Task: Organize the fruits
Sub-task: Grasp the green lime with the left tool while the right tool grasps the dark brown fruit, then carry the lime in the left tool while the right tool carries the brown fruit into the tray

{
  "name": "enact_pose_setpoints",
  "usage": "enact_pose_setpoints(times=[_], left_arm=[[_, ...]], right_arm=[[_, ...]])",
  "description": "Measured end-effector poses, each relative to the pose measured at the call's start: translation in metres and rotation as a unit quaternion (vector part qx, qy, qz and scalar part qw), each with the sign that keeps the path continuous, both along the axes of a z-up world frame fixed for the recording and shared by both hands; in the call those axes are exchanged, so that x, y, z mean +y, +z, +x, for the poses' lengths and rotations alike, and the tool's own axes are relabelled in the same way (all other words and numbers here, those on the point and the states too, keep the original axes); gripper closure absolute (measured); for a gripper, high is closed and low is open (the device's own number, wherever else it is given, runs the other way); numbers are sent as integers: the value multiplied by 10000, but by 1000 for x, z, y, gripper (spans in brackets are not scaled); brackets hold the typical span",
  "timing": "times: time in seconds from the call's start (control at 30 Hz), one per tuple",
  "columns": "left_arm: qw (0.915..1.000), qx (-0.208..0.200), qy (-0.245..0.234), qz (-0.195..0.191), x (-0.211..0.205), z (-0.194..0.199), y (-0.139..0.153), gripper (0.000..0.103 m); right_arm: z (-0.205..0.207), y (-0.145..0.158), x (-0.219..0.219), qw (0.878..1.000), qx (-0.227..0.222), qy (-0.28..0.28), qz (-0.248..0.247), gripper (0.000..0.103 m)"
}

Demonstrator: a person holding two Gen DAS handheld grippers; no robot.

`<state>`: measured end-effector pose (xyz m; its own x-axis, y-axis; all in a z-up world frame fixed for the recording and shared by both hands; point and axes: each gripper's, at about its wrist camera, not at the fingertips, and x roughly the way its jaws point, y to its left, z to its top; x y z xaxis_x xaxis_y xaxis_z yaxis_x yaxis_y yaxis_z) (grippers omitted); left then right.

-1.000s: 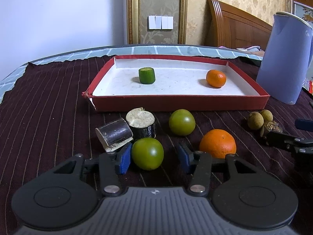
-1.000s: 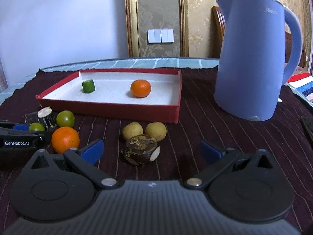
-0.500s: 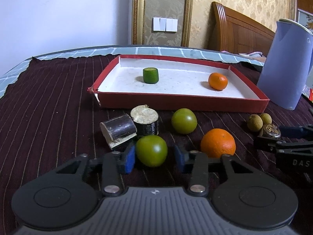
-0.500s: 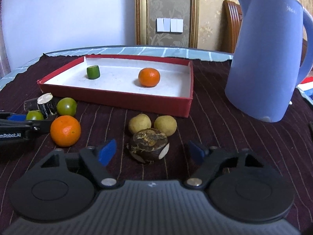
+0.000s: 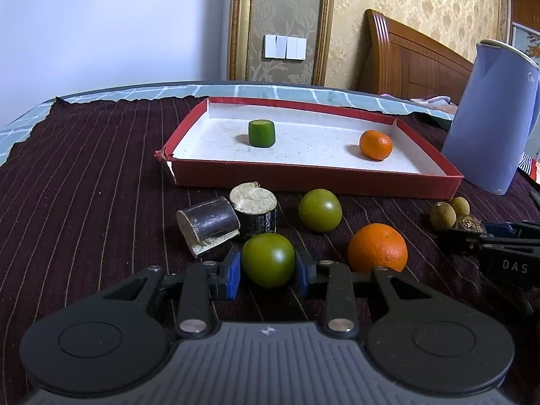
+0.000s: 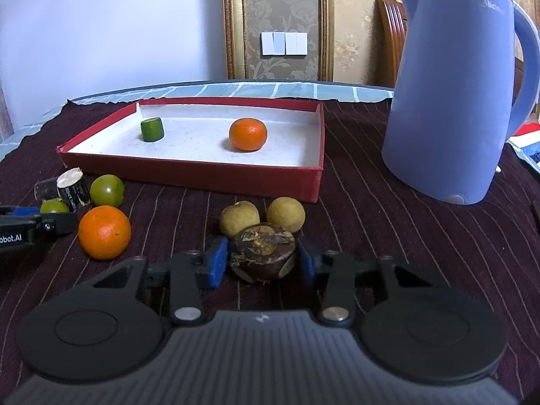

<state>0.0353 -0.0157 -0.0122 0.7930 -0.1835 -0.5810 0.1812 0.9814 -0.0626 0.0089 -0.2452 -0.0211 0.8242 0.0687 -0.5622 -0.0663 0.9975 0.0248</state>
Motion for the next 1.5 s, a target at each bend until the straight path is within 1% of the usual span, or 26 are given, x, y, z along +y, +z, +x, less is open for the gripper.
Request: enact_pose_setpoints(times=[0.33, 0.57, 1.0, 1.5], left_arm=[[9999, -142, 14, -53, 3, -5, 4, 71], [9999, -152, 17, -31, 3, -7, 9, 71], [9988, -430, -115, 186, -11, -7, 29, 71], [9972, -585, -230, 403, -26, 8, 46, 71]], right_arm=[[-8, 6, 2, 9999, -82, 63, 64, 61], [-13, 14, 6, 9997, -212, 95, 96, 61], [-10, 26, 13, 9988, -427, 138, 201, 61], [2, 43, 24, 9978, -599, 267, 49, 61]])
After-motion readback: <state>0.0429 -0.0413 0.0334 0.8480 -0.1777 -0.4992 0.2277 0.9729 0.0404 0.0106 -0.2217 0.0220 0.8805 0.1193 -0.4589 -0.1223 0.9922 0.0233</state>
